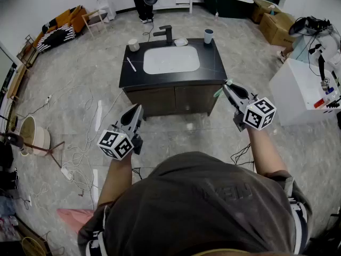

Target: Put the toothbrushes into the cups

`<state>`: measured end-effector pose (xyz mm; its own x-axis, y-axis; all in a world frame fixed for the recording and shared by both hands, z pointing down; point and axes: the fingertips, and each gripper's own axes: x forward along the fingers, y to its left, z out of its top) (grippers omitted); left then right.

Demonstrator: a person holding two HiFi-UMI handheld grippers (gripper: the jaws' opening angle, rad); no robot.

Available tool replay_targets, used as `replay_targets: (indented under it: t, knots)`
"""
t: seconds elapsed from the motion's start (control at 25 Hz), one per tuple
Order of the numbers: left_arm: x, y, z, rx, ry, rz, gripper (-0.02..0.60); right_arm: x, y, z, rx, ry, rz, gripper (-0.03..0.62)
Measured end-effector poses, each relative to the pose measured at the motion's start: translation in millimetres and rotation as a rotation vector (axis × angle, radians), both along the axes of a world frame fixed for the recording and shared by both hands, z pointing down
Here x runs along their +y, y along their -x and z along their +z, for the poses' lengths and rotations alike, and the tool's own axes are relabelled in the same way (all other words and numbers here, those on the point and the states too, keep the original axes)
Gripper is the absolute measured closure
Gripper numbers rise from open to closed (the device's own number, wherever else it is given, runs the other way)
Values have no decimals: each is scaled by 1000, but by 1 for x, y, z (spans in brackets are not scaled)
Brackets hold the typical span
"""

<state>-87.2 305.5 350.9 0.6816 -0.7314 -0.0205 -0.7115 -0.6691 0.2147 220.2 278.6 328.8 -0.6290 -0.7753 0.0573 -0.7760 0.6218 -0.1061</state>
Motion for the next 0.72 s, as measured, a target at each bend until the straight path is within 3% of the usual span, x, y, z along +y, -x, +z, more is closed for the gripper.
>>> replay_targets:
  t: [0.72]
  knots:
    - [-15, -24, -3, -12, -1, 5, 575, -13, -20, -1, -11, -4, -8, 562]
